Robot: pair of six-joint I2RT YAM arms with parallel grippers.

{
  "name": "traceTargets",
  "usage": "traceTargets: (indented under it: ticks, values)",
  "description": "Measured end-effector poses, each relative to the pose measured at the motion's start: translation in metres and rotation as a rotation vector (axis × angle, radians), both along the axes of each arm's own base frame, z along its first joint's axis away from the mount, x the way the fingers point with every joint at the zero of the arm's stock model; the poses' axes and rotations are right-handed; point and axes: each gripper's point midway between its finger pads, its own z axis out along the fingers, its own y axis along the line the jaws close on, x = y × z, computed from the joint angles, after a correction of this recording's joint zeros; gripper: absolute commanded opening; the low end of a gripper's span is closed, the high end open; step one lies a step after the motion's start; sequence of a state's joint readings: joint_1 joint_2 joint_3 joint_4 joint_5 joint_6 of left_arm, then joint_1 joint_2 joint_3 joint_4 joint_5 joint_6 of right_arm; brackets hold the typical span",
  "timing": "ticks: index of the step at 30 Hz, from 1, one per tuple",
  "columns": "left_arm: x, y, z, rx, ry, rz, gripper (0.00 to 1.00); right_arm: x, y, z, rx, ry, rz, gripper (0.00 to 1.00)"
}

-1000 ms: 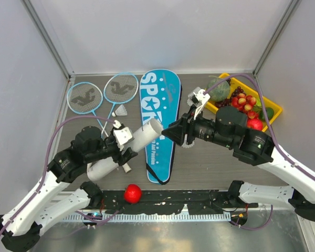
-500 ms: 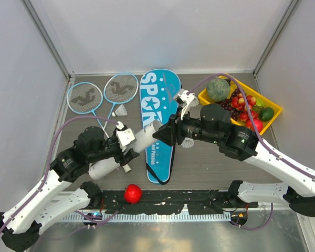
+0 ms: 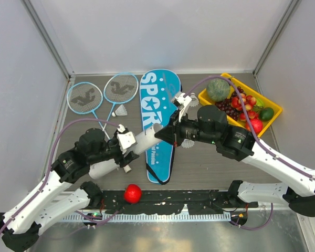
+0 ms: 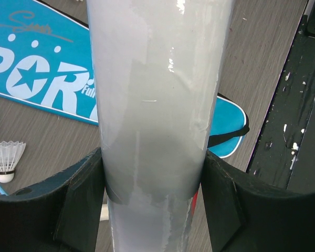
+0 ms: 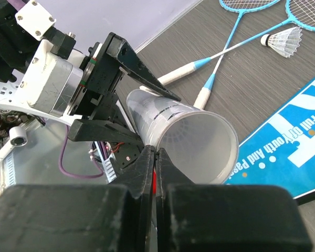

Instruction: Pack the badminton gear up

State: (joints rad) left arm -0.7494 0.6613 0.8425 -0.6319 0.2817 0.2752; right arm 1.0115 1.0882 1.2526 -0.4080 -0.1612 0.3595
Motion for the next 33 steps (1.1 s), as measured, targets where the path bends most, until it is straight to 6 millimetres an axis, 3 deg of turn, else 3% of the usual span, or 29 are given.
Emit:
traceTargets:
  ticks: [33]
  values:
    - [0.009,-0.01,0.014,-0.017,-0.133,-0.052,0.38,-0.002,-0.03,0.002,0.033,-0.001,0.05,0.05]
